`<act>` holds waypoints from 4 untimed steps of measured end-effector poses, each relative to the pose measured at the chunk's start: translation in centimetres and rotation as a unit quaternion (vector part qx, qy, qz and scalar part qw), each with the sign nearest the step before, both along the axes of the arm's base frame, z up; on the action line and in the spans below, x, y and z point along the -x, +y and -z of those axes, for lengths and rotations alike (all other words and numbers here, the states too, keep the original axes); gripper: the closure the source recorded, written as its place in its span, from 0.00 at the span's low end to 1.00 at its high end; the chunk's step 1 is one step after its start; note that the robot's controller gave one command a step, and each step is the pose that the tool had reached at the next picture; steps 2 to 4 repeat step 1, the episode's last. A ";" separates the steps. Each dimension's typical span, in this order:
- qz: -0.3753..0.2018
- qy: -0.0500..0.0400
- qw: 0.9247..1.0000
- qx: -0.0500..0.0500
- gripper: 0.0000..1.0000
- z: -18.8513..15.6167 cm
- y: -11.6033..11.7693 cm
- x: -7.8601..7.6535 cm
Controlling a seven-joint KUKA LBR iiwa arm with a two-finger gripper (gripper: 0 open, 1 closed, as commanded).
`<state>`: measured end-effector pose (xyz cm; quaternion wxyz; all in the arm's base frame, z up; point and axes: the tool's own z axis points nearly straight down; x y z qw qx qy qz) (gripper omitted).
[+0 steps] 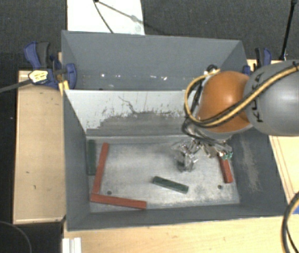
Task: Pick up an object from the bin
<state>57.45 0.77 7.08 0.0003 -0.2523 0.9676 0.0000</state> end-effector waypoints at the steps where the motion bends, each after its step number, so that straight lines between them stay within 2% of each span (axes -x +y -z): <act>1: 0.017 -0.005 1.000 0.000 1.00 -14.3 0.6 0.3; 4: 0.017 -0.005 1.000 0.000 1.00 -14.3 0.6 0.3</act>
Offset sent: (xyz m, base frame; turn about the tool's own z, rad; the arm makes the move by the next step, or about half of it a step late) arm -0.0059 0.0061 0.1380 0.0366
